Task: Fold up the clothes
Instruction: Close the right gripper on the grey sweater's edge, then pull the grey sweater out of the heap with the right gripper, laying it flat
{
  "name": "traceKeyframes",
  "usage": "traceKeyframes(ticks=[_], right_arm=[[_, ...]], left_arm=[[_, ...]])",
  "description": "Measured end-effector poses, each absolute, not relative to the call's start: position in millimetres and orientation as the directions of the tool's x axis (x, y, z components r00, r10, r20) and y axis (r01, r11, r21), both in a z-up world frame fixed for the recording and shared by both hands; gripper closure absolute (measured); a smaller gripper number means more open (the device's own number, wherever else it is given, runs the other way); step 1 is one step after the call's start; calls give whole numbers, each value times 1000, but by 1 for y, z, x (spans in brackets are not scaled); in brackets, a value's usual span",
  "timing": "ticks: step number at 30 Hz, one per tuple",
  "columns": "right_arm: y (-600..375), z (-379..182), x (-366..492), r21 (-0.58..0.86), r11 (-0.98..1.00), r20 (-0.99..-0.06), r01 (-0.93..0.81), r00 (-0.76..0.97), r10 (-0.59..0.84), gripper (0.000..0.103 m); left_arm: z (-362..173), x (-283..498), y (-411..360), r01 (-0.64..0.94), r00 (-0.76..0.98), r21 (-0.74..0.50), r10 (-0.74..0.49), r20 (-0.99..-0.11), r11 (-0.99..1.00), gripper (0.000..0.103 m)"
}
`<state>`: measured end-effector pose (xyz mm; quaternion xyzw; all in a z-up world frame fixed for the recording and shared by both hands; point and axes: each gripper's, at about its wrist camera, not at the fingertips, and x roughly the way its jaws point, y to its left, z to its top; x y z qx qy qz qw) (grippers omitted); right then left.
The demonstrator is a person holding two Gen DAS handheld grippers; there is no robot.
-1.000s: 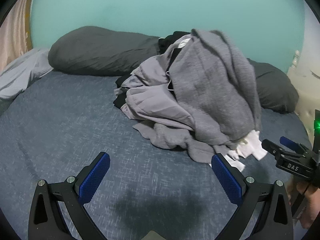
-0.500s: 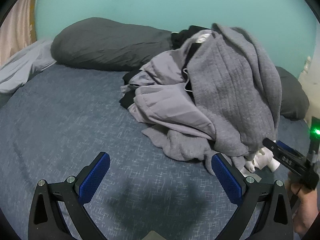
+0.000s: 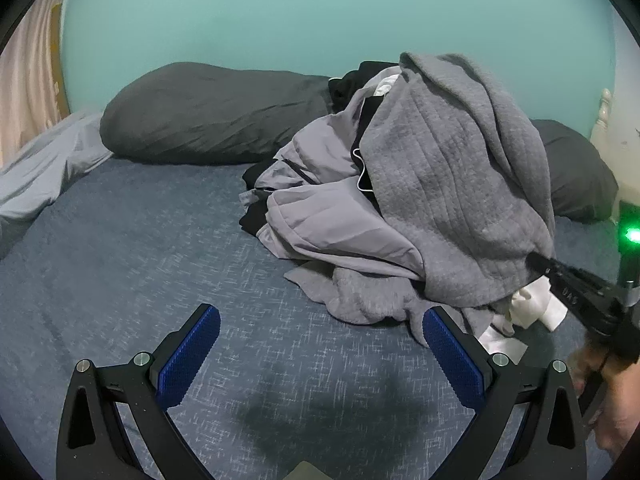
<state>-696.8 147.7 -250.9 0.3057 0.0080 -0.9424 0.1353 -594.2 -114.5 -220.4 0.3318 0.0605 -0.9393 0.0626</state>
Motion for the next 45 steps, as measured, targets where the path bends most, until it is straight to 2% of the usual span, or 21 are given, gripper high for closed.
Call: traceKeyframes(ticks=[11,18,24,30,39,45], right_arm=[[148,-190,-624,79,-924,-499,375,-787,-362,99],[157,-146,-560,81,-902,-464,423,-785,-410,99],[160,-110,-491,38,-880,-465,474,-771,-435,99],[173,-79,-423,73,-869,-441,489,-766,-468,99],[192,-44,-329,95,-862,-422,498,-764,-488,100],[197,-8,-274,67,-853,-366,517,-783,-503,100]], left_arm=[[-194,-546,-126,187,-755,-68,-99,-648,-980,0],[-146,-500,-125,167,-774,-74,-84,-628,-983,0],[-108,-445,-132,182,-783,-97,-84,-616,-979,0],[-76,-384,-133,167,-790,-122,-59,-611,-978,0],[-45,-303,-126,125,-794,-135,-18,-608,-983,0],[-33,-262,-119,106,-795,-136,-2,-606,-985,0]])
